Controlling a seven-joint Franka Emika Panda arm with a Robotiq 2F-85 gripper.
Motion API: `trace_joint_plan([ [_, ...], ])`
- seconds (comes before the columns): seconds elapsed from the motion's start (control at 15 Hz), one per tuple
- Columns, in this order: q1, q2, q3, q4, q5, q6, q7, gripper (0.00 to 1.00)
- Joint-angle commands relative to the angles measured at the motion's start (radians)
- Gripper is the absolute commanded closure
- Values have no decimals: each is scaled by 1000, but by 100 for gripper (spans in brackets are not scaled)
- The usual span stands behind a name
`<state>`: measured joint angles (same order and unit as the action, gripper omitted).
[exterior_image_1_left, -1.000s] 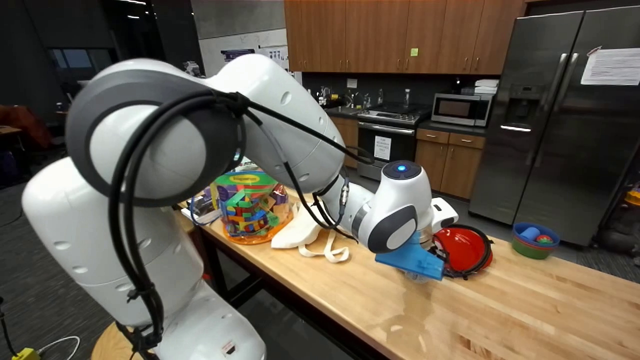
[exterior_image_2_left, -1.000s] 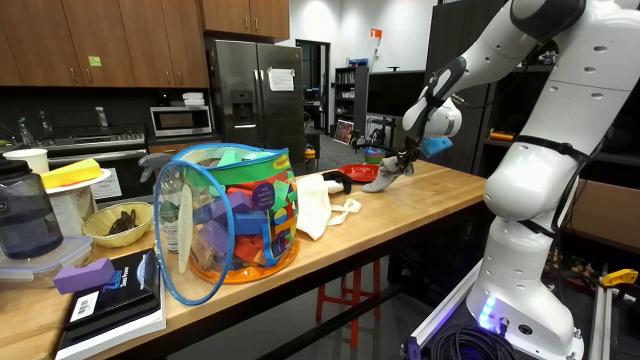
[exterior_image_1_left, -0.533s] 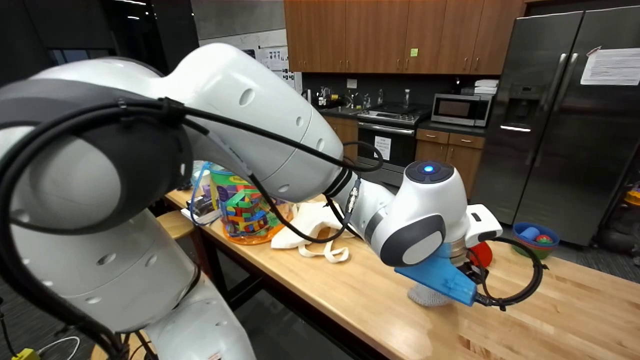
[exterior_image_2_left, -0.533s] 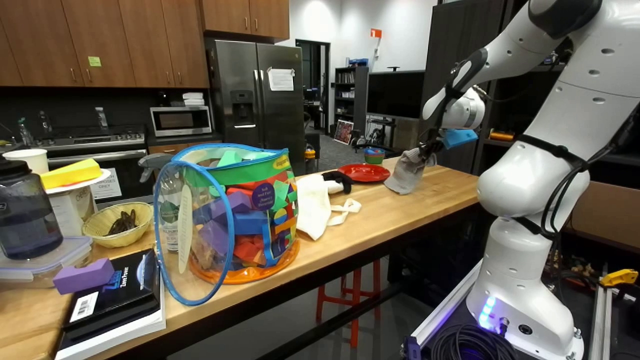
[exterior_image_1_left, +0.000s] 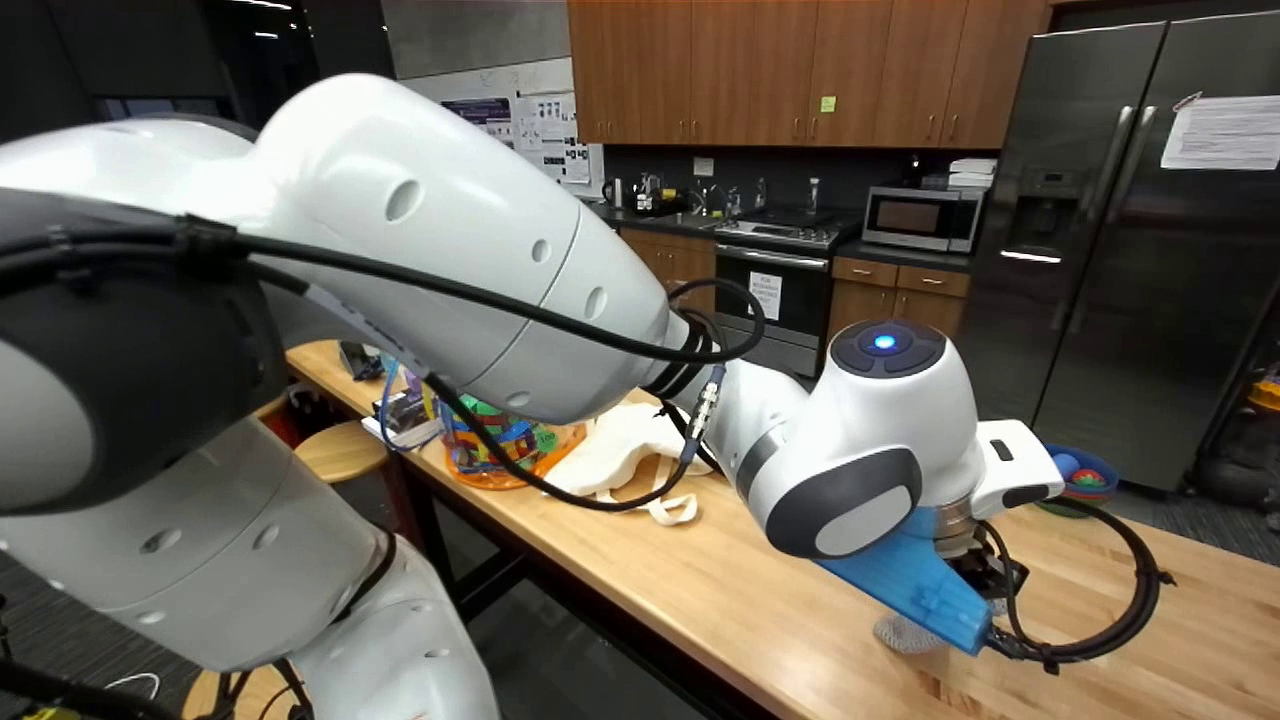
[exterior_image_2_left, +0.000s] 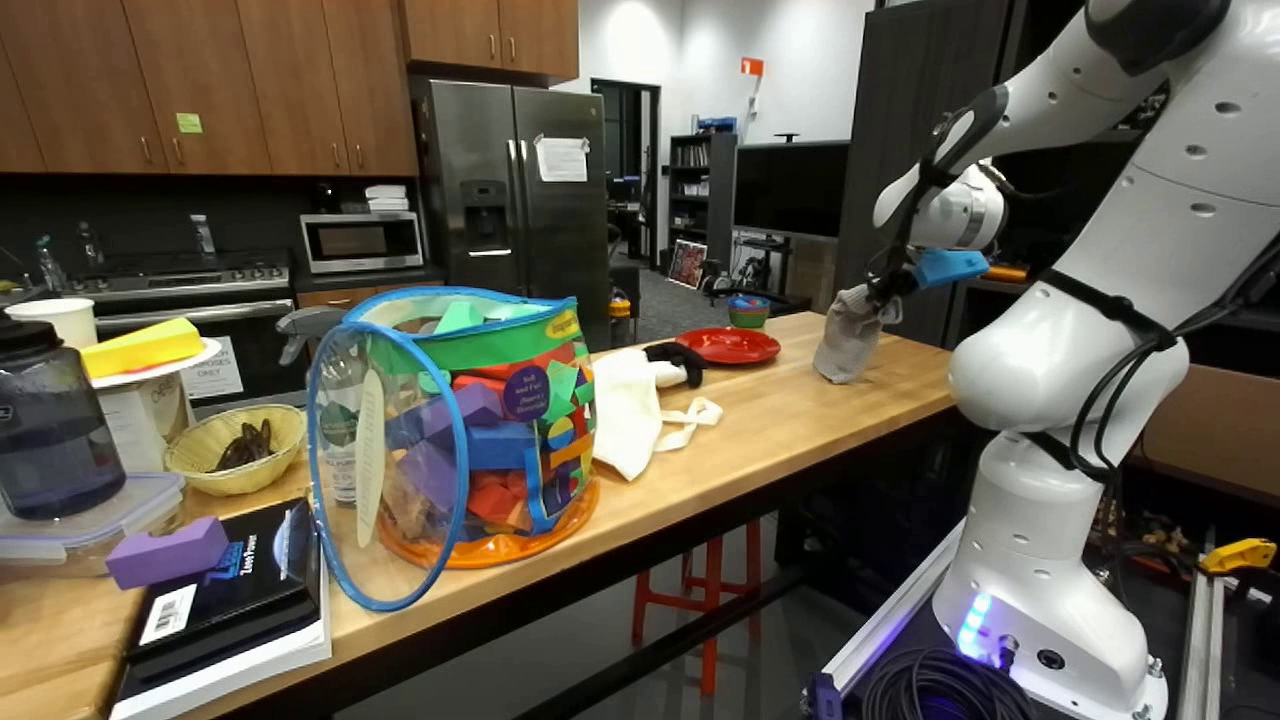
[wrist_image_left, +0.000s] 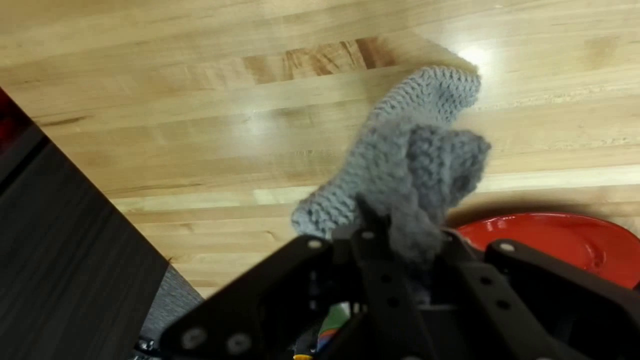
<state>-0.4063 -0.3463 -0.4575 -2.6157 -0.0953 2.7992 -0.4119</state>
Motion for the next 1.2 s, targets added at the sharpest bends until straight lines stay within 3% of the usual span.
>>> trace_joint_plan([
  [0.0, -19, -13, 24, 19, -45, 19, 40, 96],
  [0.6, 59, 142, 96, 226, -4, -17, 164, 96],
  [1.13, 154, 284, 215, 374, -36, -80, 258, 96],
])
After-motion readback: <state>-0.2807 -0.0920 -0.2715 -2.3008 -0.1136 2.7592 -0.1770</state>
